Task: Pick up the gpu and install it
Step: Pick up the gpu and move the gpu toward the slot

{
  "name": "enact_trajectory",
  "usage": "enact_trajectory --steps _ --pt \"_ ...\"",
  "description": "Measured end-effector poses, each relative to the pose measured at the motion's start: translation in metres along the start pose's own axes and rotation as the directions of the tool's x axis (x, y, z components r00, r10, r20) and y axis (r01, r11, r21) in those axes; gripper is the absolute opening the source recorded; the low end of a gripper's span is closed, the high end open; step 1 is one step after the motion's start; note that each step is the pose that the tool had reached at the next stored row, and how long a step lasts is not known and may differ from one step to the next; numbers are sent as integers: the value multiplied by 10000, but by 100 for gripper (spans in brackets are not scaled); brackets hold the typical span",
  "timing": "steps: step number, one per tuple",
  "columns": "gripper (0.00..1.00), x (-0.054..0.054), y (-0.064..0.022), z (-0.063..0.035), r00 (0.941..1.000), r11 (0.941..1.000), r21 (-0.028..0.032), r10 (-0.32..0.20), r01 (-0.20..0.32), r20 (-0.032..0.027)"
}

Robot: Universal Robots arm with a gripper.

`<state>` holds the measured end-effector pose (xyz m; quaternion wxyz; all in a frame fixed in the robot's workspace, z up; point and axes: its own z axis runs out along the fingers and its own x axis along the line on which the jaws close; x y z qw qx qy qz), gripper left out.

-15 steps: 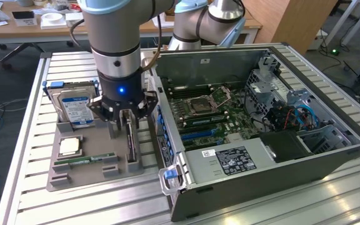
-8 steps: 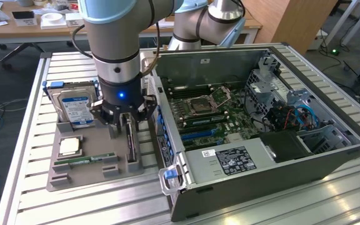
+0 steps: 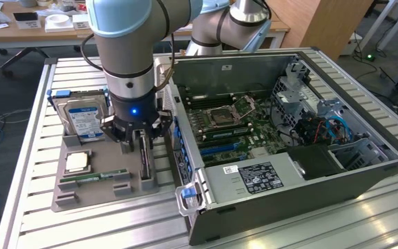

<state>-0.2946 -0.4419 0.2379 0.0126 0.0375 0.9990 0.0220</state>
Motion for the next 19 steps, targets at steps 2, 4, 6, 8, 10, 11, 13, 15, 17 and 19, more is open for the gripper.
enact_trajectory --steps 2,4,6,8,10,11,13,15,17,19 --pt "47 0 0 1 10000 10000 3 0 0 -3" --pt "47 1 0 2 10000 10000 2 1 -1 -2" --pt "47 1 0 4 10000 10000 1 0 0 0" --pt "47 -1 1 14 10000 10000 -2 2 -2 1" --pt "47 -9 1 15 10000 10000 1 1 -1 0" --pt "47 -10 1 15 10000 10000 1 2 -2 -1" --pt "47 -14 -1 15 10000 10000 1 0 0 -1" --pt "47 -17 -1 15 10000 10000 2 1 -1 -1" --pt "47 -17 -2 37 10000 10000 0 2 -2 1" --pt "47 -17 -4 62 10000 10000 0 1 -1 4"
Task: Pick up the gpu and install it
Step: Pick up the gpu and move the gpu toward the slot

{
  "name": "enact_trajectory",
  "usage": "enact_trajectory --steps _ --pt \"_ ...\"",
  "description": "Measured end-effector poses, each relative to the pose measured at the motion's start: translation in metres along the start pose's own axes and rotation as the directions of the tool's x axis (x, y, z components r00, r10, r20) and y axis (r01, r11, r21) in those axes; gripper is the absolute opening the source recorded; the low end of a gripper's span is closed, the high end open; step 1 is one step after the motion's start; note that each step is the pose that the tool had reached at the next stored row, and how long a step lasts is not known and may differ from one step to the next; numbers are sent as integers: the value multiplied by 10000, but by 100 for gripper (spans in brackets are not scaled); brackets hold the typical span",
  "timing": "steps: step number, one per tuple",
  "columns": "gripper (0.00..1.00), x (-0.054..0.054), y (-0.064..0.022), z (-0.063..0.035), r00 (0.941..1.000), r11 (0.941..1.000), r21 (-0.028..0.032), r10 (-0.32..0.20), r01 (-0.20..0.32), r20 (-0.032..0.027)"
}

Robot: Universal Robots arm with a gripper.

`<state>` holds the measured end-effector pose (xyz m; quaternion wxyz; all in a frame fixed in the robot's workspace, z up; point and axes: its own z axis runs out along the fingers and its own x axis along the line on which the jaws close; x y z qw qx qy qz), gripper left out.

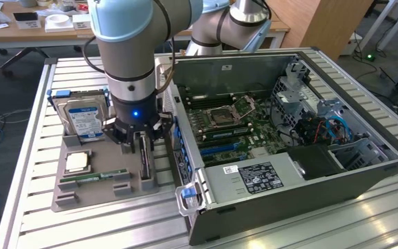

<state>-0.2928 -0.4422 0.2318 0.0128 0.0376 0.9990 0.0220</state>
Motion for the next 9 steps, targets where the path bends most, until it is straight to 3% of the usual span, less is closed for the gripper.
enact_trajectory --steps 9 --pt "47 0 -4 17 10000 10000 -1 -1 1 1"
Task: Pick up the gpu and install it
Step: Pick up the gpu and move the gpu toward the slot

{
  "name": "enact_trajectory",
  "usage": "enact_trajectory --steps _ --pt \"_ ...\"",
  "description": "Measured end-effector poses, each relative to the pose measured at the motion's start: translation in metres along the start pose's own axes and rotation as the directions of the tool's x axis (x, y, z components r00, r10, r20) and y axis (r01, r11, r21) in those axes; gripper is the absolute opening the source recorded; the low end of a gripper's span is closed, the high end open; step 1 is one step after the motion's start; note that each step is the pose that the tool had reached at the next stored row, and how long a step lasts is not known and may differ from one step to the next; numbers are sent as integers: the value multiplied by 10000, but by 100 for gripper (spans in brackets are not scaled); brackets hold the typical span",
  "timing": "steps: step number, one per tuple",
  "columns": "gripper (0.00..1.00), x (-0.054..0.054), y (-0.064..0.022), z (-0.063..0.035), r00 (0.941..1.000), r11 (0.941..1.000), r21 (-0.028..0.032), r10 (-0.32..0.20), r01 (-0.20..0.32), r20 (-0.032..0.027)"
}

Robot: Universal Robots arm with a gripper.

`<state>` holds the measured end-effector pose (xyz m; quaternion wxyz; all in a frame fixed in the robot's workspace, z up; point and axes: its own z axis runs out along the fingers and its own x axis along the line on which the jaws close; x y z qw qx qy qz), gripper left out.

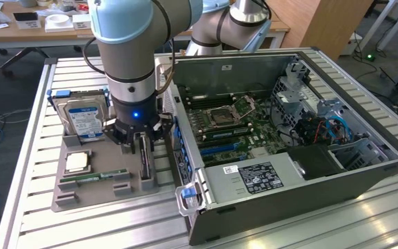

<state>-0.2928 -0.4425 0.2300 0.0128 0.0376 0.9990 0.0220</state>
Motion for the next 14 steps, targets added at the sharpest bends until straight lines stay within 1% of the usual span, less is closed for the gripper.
enact_trajectory --steps 14 --pt "47 4 -3 8 10000 10000 5 0 0 0"
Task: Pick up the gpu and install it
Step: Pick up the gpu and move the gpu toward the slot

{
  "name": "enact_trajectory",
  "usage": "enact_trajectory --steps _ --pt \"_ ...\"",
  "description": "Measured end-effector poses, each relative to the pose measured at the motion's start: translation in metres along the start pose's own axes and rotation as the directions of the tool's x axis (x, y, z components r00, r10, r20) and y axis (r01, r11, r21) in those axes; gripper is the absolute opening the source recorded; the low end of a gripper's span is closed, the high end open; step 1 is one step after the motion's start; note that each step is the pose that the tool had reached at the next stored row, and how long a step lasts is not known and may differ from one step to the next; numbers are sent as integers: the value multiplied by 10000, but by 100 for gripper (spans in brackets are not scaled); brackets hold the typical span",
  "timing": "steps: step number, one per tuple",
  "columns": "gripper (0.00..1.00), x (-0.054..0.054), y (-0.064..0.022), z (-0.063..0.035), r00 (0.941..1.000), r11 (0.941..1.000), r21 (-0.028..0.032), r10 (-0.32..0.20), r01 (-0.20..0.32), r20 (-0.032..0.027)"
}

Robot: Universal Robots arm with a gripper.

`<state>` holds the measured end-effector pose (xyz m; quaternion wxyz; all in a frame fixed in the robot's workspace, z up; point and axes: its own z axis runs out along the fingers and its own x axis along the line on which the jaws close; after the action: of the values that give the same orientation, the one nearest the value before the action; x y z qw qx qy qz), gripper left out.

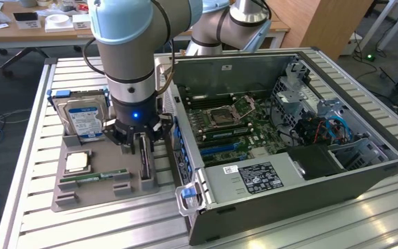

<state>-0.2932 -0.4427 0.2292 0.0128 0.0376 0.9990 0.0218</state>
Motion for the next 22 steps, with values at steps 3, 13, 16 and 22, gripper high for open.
enact_trajectory --steps 3,13,16,22 --pt "39 0 0 0 10000 10000 0 0 0 -1" --pt "39 -7 0 0 10000 10000 1 0 0 -1" --pt "39 0 1 0 10000 10000 0 2 -2 -1" --pt "39 1 0 0 10000 10000 0 -1 1 0"
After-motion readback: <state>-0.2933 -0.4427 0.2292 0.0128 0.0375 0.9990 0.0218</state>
